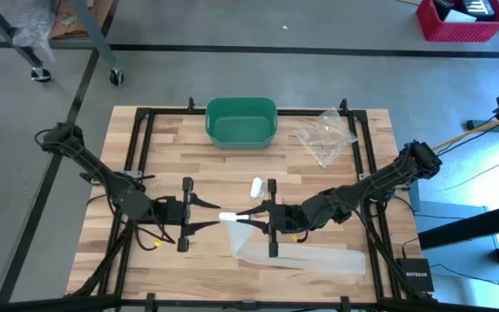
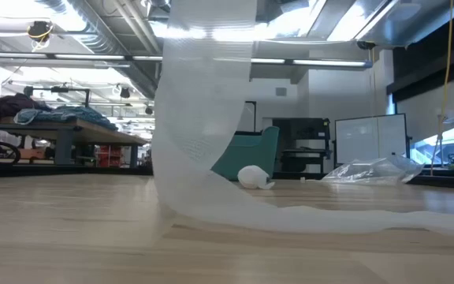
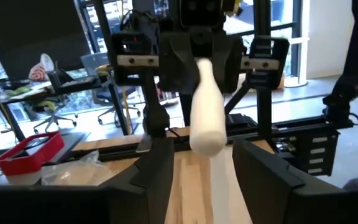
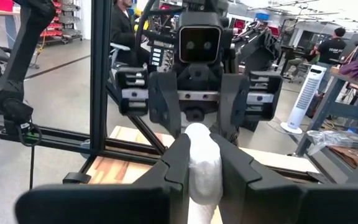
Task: Roll bandage
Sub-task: Roll the bottom white bandage
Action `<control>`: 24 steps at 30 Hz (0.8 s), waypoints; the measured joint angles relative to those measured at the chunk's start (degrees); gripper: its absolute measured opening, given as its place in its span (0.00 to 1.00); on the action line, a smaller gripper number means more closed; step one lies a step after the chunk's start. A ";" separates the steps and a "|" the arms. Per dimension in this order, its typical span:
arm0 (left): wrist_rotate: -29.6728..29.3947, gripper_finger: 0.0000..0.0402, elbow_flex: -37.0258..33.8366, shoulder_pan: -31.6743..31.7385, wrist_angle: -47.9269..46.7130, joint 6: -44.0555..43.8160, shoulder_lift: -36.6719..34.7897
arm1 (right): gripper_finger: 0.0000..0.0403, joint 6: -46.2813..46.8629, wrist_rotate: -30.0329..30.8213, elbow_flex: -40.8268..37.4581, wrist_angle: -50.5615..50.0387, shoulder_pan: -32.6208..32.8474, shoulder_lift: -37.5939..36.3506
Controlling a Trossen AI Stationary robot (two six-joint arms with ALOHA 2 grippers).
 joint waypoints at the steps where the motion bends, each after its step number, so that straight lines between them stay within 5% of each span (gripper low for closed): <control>1: 0.24 0.39 0.00 -0.02 0.03 -0.02 0.07 | 0.13 0.00 -0.02 0.00 0.00 0.00 0.00; 24: 5.70 0.40 0.00 2.34 4.97 -2.23 0.56 | 0.13 -6.21 -2.20 0.02 12.30 -1.30 3.54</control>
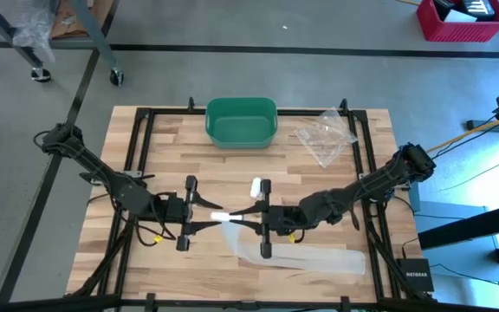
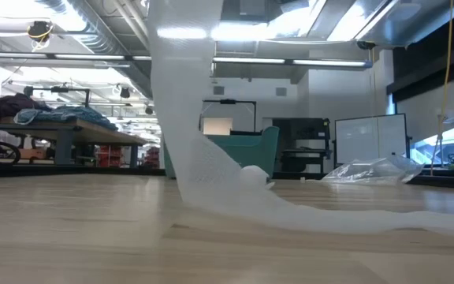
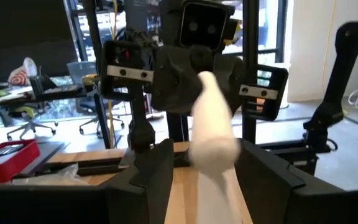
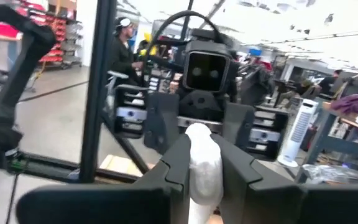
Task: Roll bandage
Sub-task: Roll the bottom white bandage
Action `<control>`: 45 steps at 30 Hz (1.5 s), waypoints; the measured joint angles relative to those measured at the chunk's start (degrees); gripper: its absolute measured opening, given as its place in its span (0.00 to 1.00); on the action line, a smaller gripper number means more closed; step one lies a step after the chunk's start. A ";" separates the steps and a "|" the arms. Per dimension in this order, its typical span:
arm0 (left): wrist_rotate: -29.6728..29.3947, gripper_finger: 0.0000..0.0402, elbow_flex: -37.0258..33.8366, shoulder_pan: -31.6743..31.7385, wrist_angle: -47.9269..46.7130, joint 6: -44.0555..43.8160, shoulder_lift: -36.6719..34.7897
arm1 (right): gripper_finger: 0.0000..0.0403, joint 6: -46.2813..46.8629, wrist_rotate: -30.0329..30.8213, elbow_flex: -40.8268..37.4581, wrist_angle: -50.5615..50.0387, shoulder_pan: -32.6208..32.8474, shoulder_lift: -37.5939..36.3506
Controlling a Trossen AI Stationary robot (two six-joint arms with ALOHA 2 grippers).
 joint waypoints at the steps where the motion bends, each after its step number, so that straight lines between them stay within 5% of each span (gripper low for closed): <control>1: -0.04 0.40 0.00 0.00 0.43 0.11 0.00 | 0.13 -0.07 0.03 0.00 0.18 -0.09 0.00; 15: -0.02 0.39 0.00 -0.04 2.29 0.73 0.00 | 0.13 -0.96 -0.69 0.00 -0.26 -0.23 0.04; 36: 0.20 0.11 0.00 0.28 2.33 2.60 0.02 | 0.13 1.52 -1.13 0.00 0.22 -0.25 0.46; 45: 0.18 0.09 0.00 0.20 2.72 3.15 -0.02 | 0.18 1.86 -0.88 0.00 -1.37 0.51 -0.37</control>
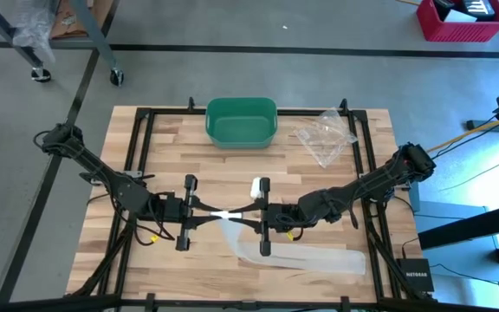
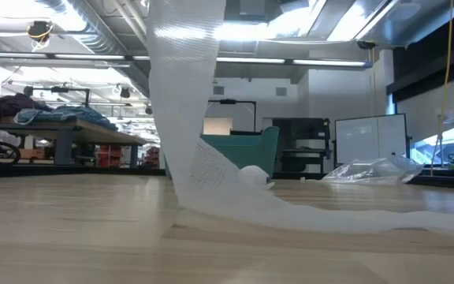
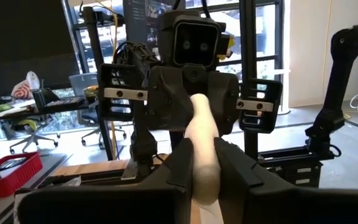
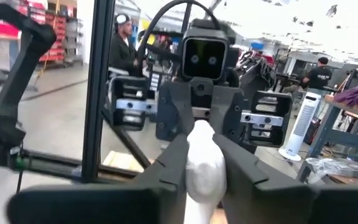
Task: Roll bandage
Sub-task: Roll the bottom white bandage
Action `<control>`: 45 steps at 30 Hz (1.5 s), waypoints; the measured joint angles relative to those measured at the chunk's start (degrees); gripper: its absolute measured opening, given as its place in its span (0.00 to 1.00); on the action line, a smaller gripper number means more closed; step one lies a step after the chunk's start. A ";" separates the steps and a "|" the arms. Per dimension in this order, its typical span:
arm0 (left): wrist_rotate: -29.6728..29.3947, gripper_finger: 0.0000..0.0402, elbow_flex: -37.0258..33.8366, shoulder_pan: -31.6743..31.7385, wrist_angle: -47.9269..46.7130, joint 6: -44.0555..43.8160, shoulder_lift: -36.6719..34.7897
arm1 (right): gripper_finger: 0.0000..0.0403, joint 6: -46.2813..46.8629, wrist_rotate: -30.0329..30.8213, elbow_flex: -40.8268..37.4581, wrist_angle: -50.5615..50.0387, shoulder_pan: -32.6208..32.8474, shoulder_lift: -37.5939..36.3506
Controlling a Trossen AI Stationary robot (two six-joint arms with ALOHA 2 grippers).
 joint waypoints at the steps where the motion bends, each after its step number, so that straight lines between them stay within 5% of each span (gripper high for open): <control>1: 0.06 0.09 0.00 -0.09 0.15 0.24 0.00 | 0.20 0.02 0.40 0.05 -1.55 0.36 -0.41; 10: -0.53 0.09 0.00 -0.35 1.31 1.50 -0.09 | 0.46 1.11 15.81 11.43 -35.43 7.91 -3.92; 16: -0.44 0.08 0.23 -1.07 2.82 2.49 -0.40 | 0.50 9.03 17.05 14.83 -51.84 10.02 -3.96; 23: -7.90 0.09 10.40 -2.88 0.46 11.82 -1.07 | 0.43 10.22 16.81 10.23 -51.20 5.03 -3.85; 30: -10.68 0.07 40.51 -2.91 -30.66 13.81 -0.25 | 0.41 4.83 13.51 10.30 -48.12 2.61 -11.12; 35: -10.67 0.09 56.25 -2.97 -35.51 17.82 0.66 | 0.41 -0.24 16.72 10.45 -45.37 2.63 -16.65; 39: -10.79 0.07 60.48 -2.93 -39.65 17.96 0.30 | 0.41 -0.71 18.61 10.45 -44.68 2.61 -18.17; 45: -9.55 0.10 56.90 -2.89 -45.79 15.57 1.77 | 0.46 1.16 17.21 10.45 -47.69 1.72 -18.23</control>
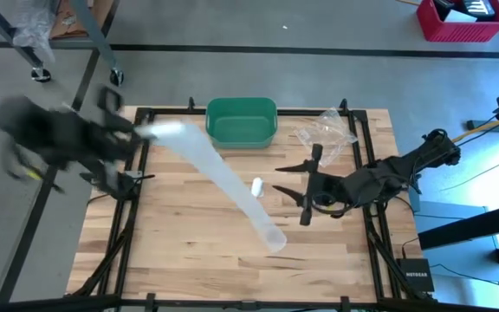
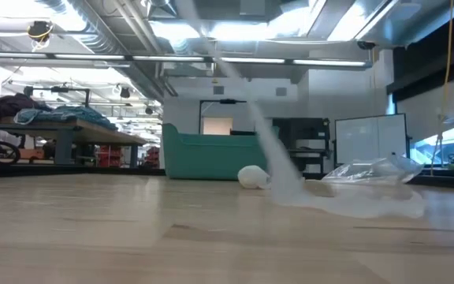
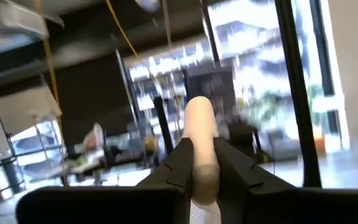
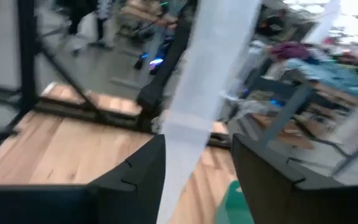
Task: Roll bandage
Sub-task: Roll the bottom white bandage
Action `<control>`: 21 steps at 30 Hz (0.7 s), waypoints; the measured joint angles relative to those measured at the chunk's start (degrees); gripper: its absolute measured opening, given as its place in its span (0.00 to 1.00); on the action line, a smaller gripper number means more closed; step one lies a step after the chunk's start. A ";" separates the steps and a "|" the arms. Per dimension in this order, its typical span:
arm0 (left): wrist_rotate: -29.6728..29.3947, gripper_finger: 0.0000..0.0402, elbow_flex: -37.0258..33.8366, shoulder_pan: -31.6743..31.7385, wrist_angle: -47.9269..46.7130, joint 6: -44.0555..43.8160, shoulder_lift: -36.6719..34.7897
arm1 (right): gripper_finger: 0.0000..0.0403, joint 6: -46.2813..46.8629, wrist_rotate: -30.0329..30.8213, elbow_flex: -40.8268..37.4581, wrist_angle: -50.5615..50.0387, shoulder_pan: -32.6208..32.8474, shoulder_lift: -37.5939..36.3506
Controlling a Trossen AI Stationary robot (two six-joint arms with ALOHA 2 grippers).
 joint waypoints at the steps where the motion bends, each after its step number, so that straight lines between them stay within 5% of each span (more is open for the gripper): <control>1: -0.01 0.10 -1.30 0.05 -0.63 -0.27 0.46 | 0.47 0.10 -1.95 0.00 -0.96 -0.49 -0.02; 10: 0.27 0.10 -17.05 0.15 5.11 -5.52 0.66 | 0.48 6.78 -10.14 -4.43 -1.75 -5.15 -0.15; 21: 4.32 0.11 -42.39 -0.09 28.00 -10.02 -3.64 | 0.49 6.69 -17.05 -24.38 31.38 -9.01 2.98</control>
